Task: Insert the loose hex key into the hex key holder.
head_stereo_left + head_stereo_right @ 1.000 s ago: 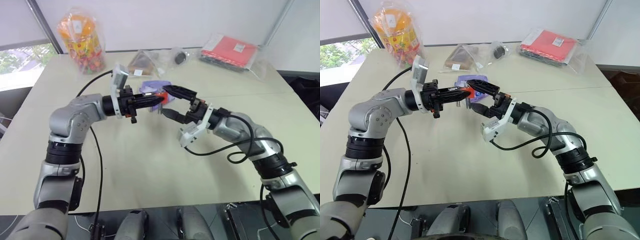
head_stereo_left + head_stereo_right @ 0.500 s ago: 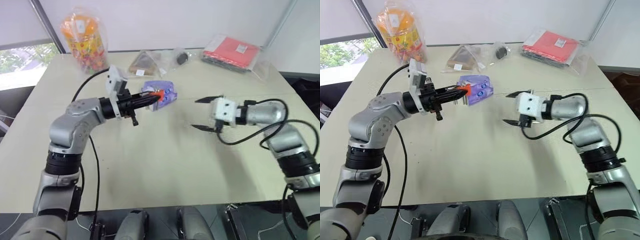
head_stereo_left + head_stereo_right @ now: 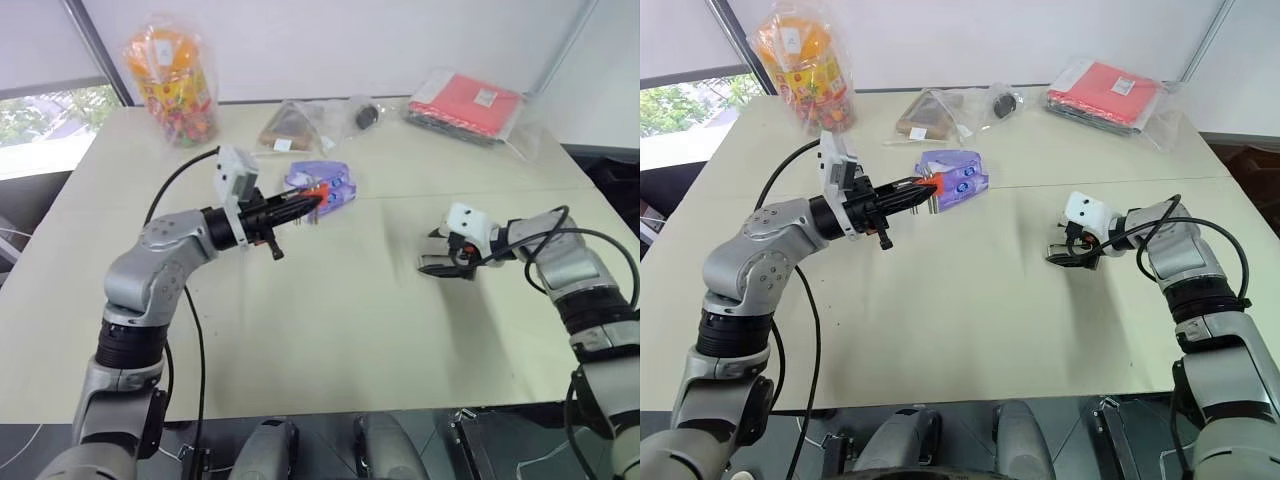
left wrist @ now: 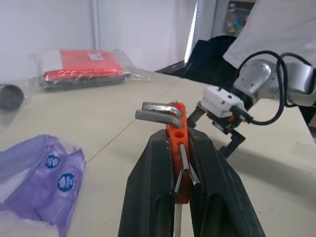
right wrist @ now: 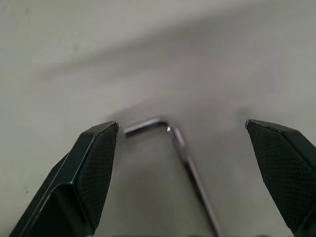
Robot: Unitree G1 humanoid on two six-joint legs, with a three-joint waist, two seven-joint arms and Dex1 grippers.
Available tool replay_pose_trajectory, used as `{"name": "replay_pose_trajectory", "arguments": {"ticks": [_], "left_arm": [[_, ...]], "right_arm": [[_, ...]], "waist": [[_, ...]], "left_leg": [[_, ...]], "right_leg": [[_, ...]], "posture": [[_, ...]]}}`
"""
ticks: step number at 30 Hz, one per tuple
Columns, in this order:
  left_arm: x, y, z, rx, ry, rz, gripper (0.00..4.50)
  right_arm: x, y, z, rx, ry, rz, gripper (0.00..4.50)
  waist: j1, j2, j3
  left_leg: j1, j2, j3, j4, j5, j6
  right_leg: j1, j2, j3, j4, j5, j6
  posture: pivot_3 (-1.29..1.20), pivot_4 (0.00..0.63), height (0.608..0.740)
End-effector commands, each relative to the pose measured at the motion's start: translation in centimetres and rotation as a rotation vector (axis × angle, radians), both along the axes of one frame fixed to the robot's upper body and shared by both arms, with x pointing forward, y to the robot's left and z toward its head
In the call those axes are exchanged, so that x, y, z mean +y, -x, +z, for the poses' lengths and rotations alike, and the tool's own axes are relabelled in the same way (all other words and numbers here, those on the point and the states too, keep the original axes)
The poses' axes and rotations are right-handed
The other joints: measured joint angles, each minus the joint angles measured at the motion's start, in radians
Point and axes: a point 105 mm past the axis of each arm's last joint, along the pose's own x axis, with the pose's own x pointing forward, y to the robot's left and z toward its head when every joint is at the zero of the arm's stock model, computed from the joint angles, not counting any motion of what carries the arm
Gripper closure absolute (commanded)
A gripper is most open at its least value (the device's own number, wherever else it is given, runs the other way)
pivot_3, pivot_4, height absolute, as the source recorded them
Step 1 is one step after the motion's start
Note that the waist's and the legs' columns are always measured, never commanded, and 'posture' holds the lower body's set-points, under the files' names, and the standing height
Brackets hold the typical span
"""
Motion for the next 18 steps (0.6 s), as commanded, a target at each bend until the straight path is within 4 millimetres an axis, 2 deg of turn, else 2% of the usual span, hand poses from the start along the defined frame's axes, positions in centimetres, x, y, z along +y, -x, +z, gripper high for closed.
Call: {"name": "replay_pose_trajectory", "arguments": {"ticks": [1, 7, 15, 18], "left_arm": [[0.0, 0.8, 1.3, -0.058, 0.013, -0.003, 4.5], [-0.1, 1.0, 1.1, -0.055, 0.006, -0.004, 4.5], [-0.3, 0.8, 1.0, -0.054, -0.001, -0.011, 4.5], [-0.4, 0.8, 1.0, -0.058, -0.007, -0.015, 4.5]], "right_arm": [[-0.2, -0.8, 1.0, -0.042, 0.008, -0.013, 0.21], [-0.6, -0.8, 1.2, -0.019, 0.006, -0.017, 0.21], [-2.5, -0.5, 1.9, 0.002, 0.024, -0.052, 0.21], [-3.0, -1.1, 1.7, -0.039, 0.025, -0.099, 0.21]], "waist": [[0.003, 0.0, 0.0], [0.006, 0.0, 0.0], [0.007, 0.0, 0.0], [0.006, 0.0, 0.0]], "left_leg": [[0.0, 0.0, 0.0, 0.0, 0.0, 0.0], [0.0, 0.0, 0.0, 0.0, 0.0, 0.0], [0.0, 0.0, 0.0, 0.0, 0.0, 0.0], [0.0, 0.0, 0.0, 0.0, 0.0, 0.0]], "right_leg": [[0.0, 0.0, 0.0, 0.0, 0.0, 0.0], [0.0, 0.0, 0.0, 0.0, 0.0, 0.0], [0.0, 0.0, 0.0, 0.0, 0.0, 0.0], [0.0, 0.0, 0.0, 0.0, 0.0, 0.0]], "posture": [[0.0, 0.15, 0.74], [0.0, 0.15, 0.74], [0.0, 0.15, 0.74], [0.0, 0.15, 0.74]]}}
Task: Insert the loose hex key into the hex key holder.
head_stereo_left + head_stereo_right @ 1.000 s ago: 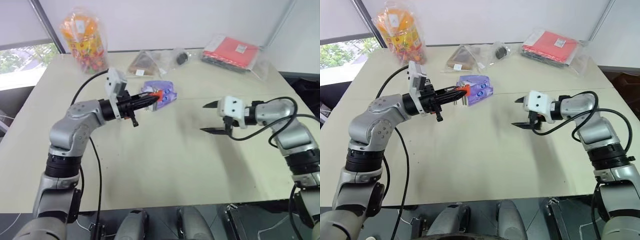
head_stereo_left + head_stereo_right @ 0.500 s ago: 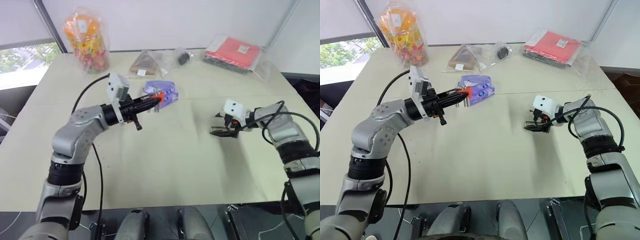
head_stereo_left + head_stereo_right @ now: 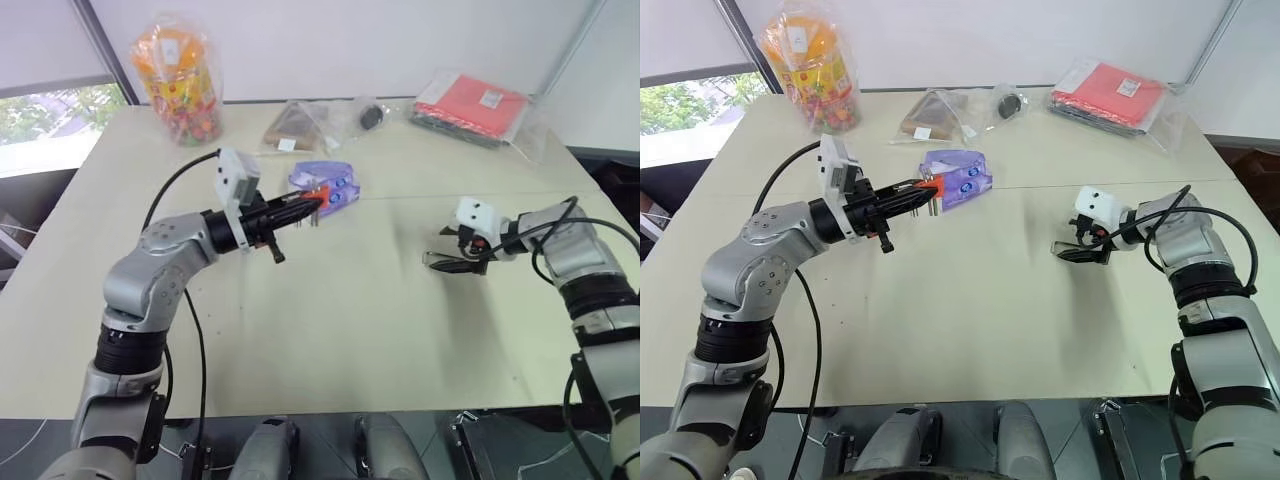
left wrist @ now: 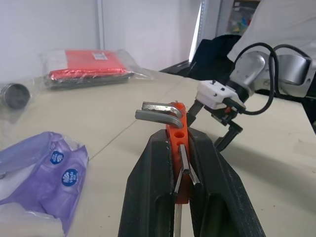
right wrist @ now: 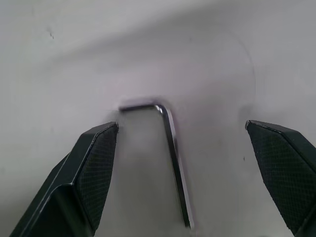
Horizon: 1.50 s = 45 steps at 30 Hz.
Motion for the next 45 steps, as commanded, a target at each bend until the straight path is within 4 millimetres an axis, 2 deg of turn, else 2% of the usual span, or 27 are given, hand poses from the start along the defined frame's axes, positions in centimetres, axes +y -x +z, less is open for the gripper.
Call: {"name": "replay_pose_trajectory", "arguments": {"ticks": [1, 6, 14, 23, 26, 29, 30, 32, 33, 39, 41, 43, 45], "left_arm": [[-0.2, 0.4, 1.1, -0.054, -0.001, -0.016, 4.5], [-0.2, 0.4, 1.2, -0.049, 0.008, -0.021, 4.5], [0.0, 0.2, 1.3, -0.047, 0.01, -0.01, 4.5], [0.0, 0.2, 1.1, -0.048, 0.005, -0.004, 4.5], [0.0, 0.2, 1.1, -0.051, 0.003, -0.005, 4.5], [-0.1, 0.3, 1.1, -0.051, 0.002, -0.008, 4.5], [-0.1, 0.3, 1.1, -0.051, 0.002, -0.008, 4.5], [-0.1, 0.3, 1.1, -0.051, 0.002, -0.007, 4.5], [-0.1, 0.3, 1.1, -0.051, 0.001, -0.007, 4.5], [-0.1, 0.3, 1.1, -0.053, 0.002, -0.009, 4.5], [-0.1, 0.2, 1.2, -0.054, 0.006, -0.004, 4.5], [0.0, 0.1, 1.2, -0.054, 0.008, -0.001, 4.5], [0.1, -0.1, 1.4, -0.055, 0.01, 0.003, 4.5]], "right_arm": [[-0.8, -1.0, 1.5, -0.088, 0.001, -0.056, 0.21], [-0.3, -1.5, 0.8, -0.07, -0.042, -0.103, 0.21], [0.6, -1.1, -0.4, 0.026, -0.085, -0.117, 0.21], [2.2, -0.9, -0.5, 0.042, -0.122, -0.068, 0.21], [2.3, -1.0, -0.7, 0.036, -0.111, -0.071, 1.04], [2.2, -1.0, -1.0, 0.037, -0.1, -0.081, 2.56], [2.2, -1.0, -1.0, 0.039, -0.1, -0.086, 3.23], [2.1, -1.0, -1.2, 0.045, -0.1, -0.092, 4.16], [2.1, -1.0, -1.2, 0.048, -0.099, -0.095, 4.48], [2.0, -0.8, -1.5, 0.035, -0.087, -0.099, 4.48], [2.4, -1.3, -0.6, -0.052, -0.1, -0.099, 4.48], [3.3, -2.4, 1.5, -0.231, -0.133, -0.105, 4.48], [4.9, -3.7, 5.4, -0.509, -0.236, -0.116, 4.48]], "waist": [[0.0, 0.0, 0.0], [-0.003, 0.0, 0.0], [-0.004, 0.0, 0.0], [-0.007, 0.0, 0.0], [-0.006, 0.0, 0.0], [-0.006, 0.0, 0.0], [-0.005, 0.0, 0.0], [-0.004, 0.0, 0.0], [-0.003, 0.0, 0.0], [-0.002, 0.0, 0.0], [-0.002, -0.001, -0.001], [-0.004, -0.001, -0.001], [-0.007, -0.001, 0.0]], "left_leg": [[0.0, 0.0, 0.0, 0.0, 0.0, 0.0], [0.0, 0.0, 0.0, 0.0, 0.0, 0.0], [0.0, 0.0, 0.0, 0.0, 0.0, 0.0], [0.0, 0.001, 0.0, 0.0, 0.0, 0.0], [0.0, 0.001, 0.0, 0.0, 0.0, 0.0], [0.0, 0.001, 0.0, 0.0, 0.0, 0.0], [0.0, 0.001, 0.0, 0.0, 0.0, 0.0], [0.0, 0.001, 0.0, 0.001, 0.0, 0.0], [0.0, 0.001, 0.0, 0.001, 0.0, 0.0], [0.0, 0.0, 0.0, 0.001, 0.0, 0.0], [0.0, 0.0, 0.0, 0.001, 0.0, 0.0], [0.0, 0.0, 0.0, 0.001, 0.0, 0.0], [0.0, 0.0, 0.0, 0.001, 0.0, 0.0]], "right_leg": [[0.0, 0.0, 0.0, 0.0, 0.0, 0.0], [0.0, 0.0, 0.0, 0.0, 0.0, 0.0], [0.0, 0.0, 0.0, 0.0, 0.0, 0.0], [0.0, 0.001, 0.0, 0.0, 0.0, 0.0], [0.0, 0.001, 0.0, 0.0, 0.0, 0.0], [0.0, 0.0, 0.0, 0.0, 0.0, 0.0], [0.0, 0.001, 0.0, 0.0, 0.0, 0.0], [0.0, 0.0, 0.0, 0.0, 0.0, 0.0], [0.0, 0.0, 0.0, 0.0, 0.0, 0.0], [0.0, 0.0, 0.0, 0.0, 0.0, 0.0], [0.0, 0.0, 0.0, 0.0, 0.0, 0.0], [0.0, 0.0, 0.0, 0.0, 0.0, 0.0], [0.0, 0.0, 0.0, 0.001, 0.0, 0.0]], "posture": [[0.0, 0.15, 0.74], [0.0, 0.15, 0.74], [0.0, 0.15, 0.74], [0.0, 0.15, 0.74], [0.0, 0.15, 0.74], [0.0, 0.15, 0.74], [0.0, 0.15, 0.74], [0.0, 0.15, 0.74], [0.0, 0.15, 0.74], [0.0, 0.15, 0.74], [0.0, 0.15, 0.74], [0.0, 0.15, 0.74], [0.0, 0.15, 0.74]]}}
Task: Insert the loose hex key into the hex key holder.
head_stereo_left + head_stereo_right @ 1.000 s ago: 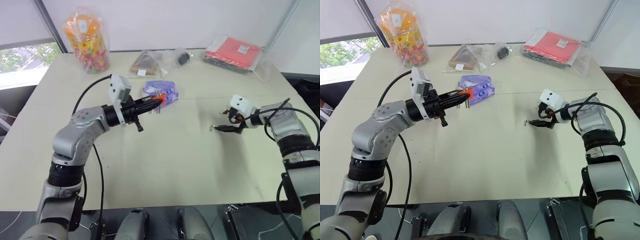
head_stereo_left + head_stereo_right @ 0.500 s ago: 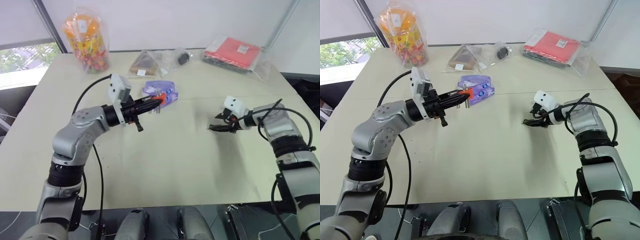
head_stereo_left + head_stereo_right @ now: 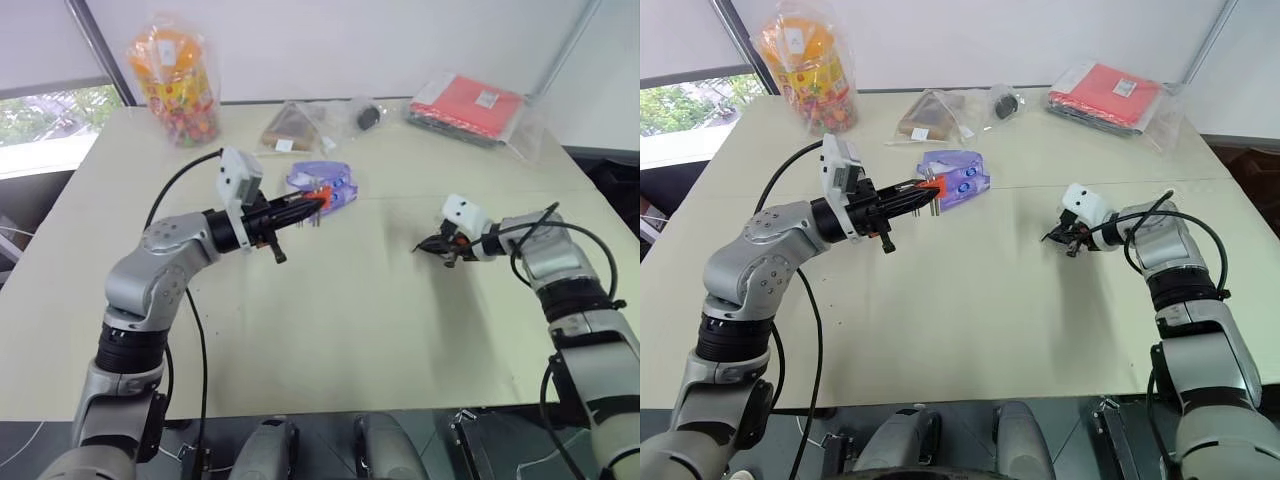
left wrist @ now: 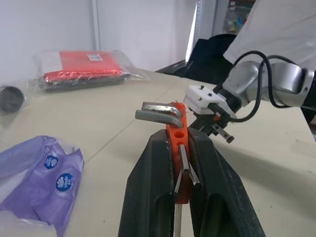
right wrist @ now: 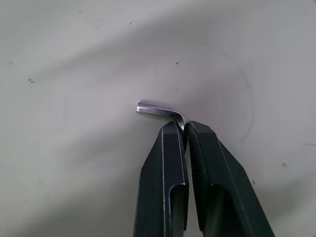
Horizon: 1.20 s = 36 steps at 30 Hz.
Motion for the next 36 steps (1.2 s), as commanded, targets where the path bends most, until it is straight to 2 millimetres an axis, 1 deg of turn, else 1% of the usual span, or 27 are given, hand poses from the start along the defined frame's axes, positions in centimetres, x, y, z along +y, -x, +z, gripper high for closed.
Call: {"name": "replay_pose_trajectory", "arguments": {"ticks": [1, 2, 3, 4, 6, 8, 9, 12, 13, 16, 19, 27, 32, 36], "left_arm": [[0.3, -0.1, 1.4, -0.052, 0.013, 0.008, 4.5], [0.3, -0.2, 1.5, -0.054, 0.015, 0.01, 4.5], [0.3, -0.3, 1.6, -0.056, 0.016, 0.011, 4.5], [0.4, -0.4, 1.7, -0.058, 0.016, 0.012, 4.5], [0.4, -0.5, 1.9, -0.062, 0.015, 0.014, 4.5], [0.4, -0.8, 2.1, -0.065, 0.015, 0.018, 4.5], [0.4, -0.9, 2.1, -0.067, 0.014, 0.02, 4.5], [0.2, -1.3, 2.2, -0.075, 0.007, 0.026, 4.5], [0.2, -1.4, 2.2, -0.076, 0.006, 0.026, 4.5], [0.0, -1.4, 2.3, -0.083, 0.005, 0.021, 4.5], [-0.1, -1.5, 2.6, -0.089, 0.007, 0.02, 4.5], [-0.3, -1.8, 3.0, -0.096, 0.018, 0.022, 4.5], [-0.4, -1.9, 3.0, -0.095, 0.017, 0.017, 4.5], [-0.5, -1.9, 3.0, -0.095, 0.016, 0.014, 4.5]], "right_arm": [[2.4, -2.1, 7.1, -0.463, -0.131, -0.042, 4.48], [3.0, -2.1, 8.4, -0.556, -0.157, -0.057, 4.48], [3.4, -2.1, 9.2, -0.609, -0.17, -0.066, 4.48], [4.8, -1.7, 10.9, -0.697, -0.23, -0.06, 4.48], [6.5, -0.9, 13.1, -0.799, -0.332, -0.059, 4.48], [8.3, 0.2, 15.0, -0.847, -0.478, -0.072, 4.48], [8.9, 0.6, 15.6, -0.856, -0.532, -0.079, 4.48], [11.7, 2.7, 17.5, -0.807, -0.872, -0.088, 4.48], [12.2, 3.1, 17.7, -0.79, -0.932, -0.092, 4.48], [14.1, 4.2, 17.9, -0.752, -1.008, -0.031, 4.48], [15.2, 4.8, 18.0, -0.72, -1.067, -0.002, 4.48], [16.8, 5.5, 17.2, -0.717, -1.07, 0.045, 4.48], [18.1, 6.2, 17.6, -0.735, -1.068, 0.101, 4.48], [18.7, 6.6, 18.0, -0.749, -1.065, 0.136, 4.48]], "waist": [[-0.005, 0.0, 0.0], [-0.005, 0.0, 0.0], [-0.003, 0.0, 0.0], [-0.001, 0.0, 0.0], [0.0, 0.0, 0.0], [0.0, 0.0, 0.0], [0.0, 0.0, 0.0], [0.0, 0.001, 0.0], [0.0, 0.001, 0.0], [0.002, 0.001, 0.0], [0.0, 0.001, 0.0], [-0.005, 0.001, 0.0], [-0.02, 0.001, 0.0], [-0.026, 0.001, 0.0]], "left_leg": [[0.0, 0.0, 0.0, 0.0, 0.0, 0.0], [0.0, 0.0, 0.001, -0.001, 0.0, 0.0], [-0.001, 0.0, 0.001, -0.001, 0.0, 0.0], [-0.001, 0.0, 0.0, -0.001, 0.0, 0.0], [-0.002, 0.0, 0.0, -0.001, 0.0, 0.0], [-0.002, 0.0, 0.0, -0.001, 0.0, 0.0], [-0.002, 0.0, -0.001, -0.001, 0.0, 0.0], [-0.002, 0.0, -0.002, -0.001, 0.0, 0.0], [-0.002, 0.0, -0.002, -0.001, 0.0, 0.0], [-0.002, -0.001, -0.003, -0.001, 0.0, 0.0], [-0.002, -0.001, -0.003, -0.001, 0.0, 0.0], [-0.002, -0.001, -0.003, -0.001, 0.0, 0.0], [-0.002, -0.001, -0.003, -0.001, 0.0, 0.0], [-0.002, -0.001, -0.004, -0.002, 0.0, 0.0]], "right_leg": [[-0.001, 0.0, 0.0, 0.0, 0.0, 0.0], [-0.002, 0.0, 0.001, 0.001, 0.0, 0.0], [-0.002, 0.0, 0.001, 0.001, 0.0, 0.0], [-0.003, 0.0, 0.0, 0.001, 0.0, 0.0], [-0.003, 0.0, 0.0, 0.001, 0.0, 0.0], [-0.003, 0.0, 0.0, 0.001, 0.0, 0.0], [-0.003, 0.0, 0.0, 0.001, 0.0, 0.0], [-0.002, 0.0, 0.0, 0.001, 0.0, 0.0], [-0.002, 0.0, 0.0, 0.001, 0.0, 0.0], [-0.002, 0.0, 0.0, 0.001, 0.0, 0.0], [-0.002, 0.001, 0.0, 0.001, 0.0, 0.0], [-0.003, 0.001, -0.001, 0.002, 0.0, 0.0], [-0.003, 0.001, -0.001, 0.002, 0.0, 0.0], [-0.003, 0.001, -0.001, 0.002, 0.0, 0.0]], "posture": [[0.0, 0.15, 0.74], [0.0, 0.15, 0.74], [0.0, 0.15, 0.74], [0.0, 0.15, 0.74], [0.0, 0.15, 0.74], [0.0, 0.15, 0.74], [0.0, 0.15, 0.74], [0.0, 0.15, 0.74], [0.0, 0.15, 0.74], [0.0, 0.15, 0.74], [0.0, 0.15, 0.74], [0.0, 0.15, 0.74], [0.0, 0.15, 0.74], [0.0, 0.15, 0.74]]}}
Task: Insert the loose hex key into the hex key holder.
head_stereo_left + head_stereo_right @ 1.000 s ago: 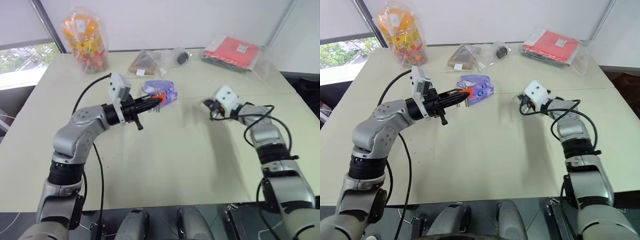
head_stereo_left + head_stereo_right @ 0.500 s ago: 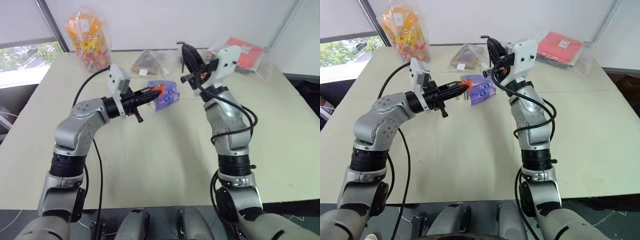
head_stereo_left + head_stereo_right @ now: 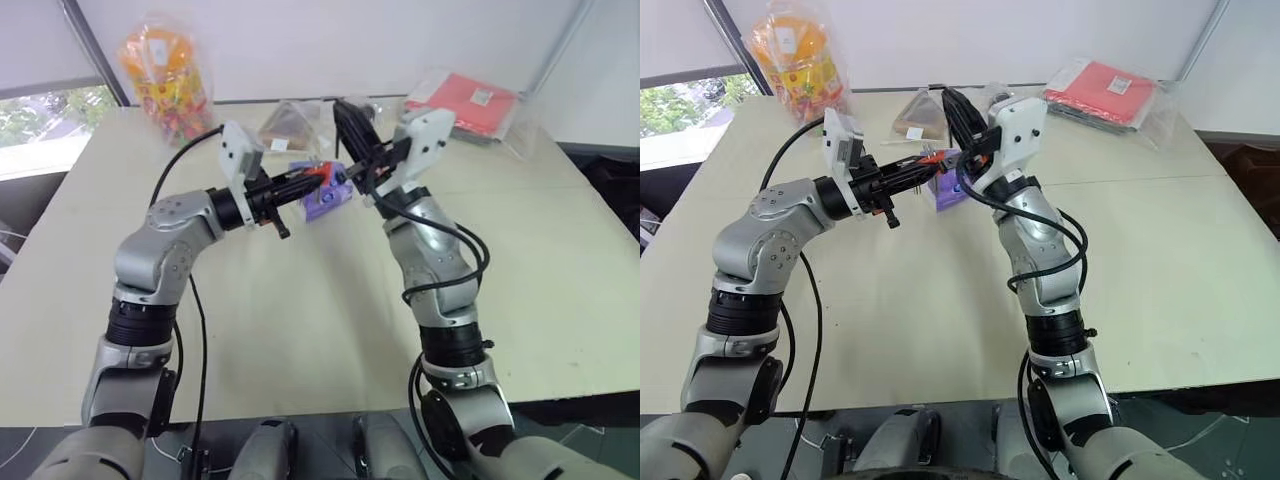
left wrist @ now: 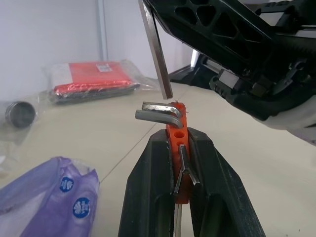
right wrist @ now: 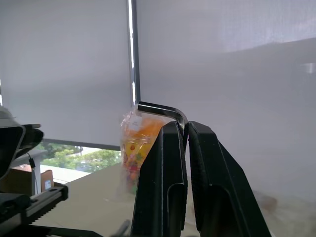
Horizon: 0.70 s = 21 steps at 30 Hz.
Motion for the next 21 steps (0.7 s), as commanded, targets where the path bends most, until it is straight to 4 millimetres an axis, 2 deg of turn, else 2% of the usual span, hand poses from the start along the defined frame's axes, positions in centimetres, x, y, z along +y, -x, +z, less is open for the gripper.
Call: {"name": "replay_pose_trajectory", "arguments": {"ticks": [1, 7, 21], "left_arm": [[-0.17, 0.27, 1.21, -0.055, 0.0, -0.014, 4.5], [-0.1, 0.26, 1.26, -0.059, 0.002, -0.011, 4.5], [-0.07, 0.31, 1.35, -0.063, 0.007, -0.006, 4.5]], "right_arm": [[0.64, 1.32, 2.1, -0.099, -0.008, 0.031, 4.48], [1.19, 1.49, 1.98, -0.106, 0.015, 0.047, 4.48], [0.66, 1.18, 2.04, -0.111, 0.036, 0.024, 4.48]], "waist": [[0.0, 0.0, 0.0], [0.0, 0.0, 0.0], [0.0, 0.0, 0.0]], "left_leg": [[0.0, 0.0, 0.0, 0.0, 0.0, 0.0], [0.0, 0.0, 0.0, 0.0, 0.0, 0.0], [0.0, 0.0, 0.0, 0.0, 0.0, 0.0]], "right_leg": [[0.0, 0.0, 0.0, 0.0, 0.0, 0.0], [0.0, 0.0, 0.0, 0.0, 0.0, 0.0], [0.0, 0.0, 0.0, 0.0, 0.0, 0.0]], "posture": [[0.0, 0.15, 0.74], [0.0, 0.15, 0.74], [0.0, 0.15, 0.74]]}}
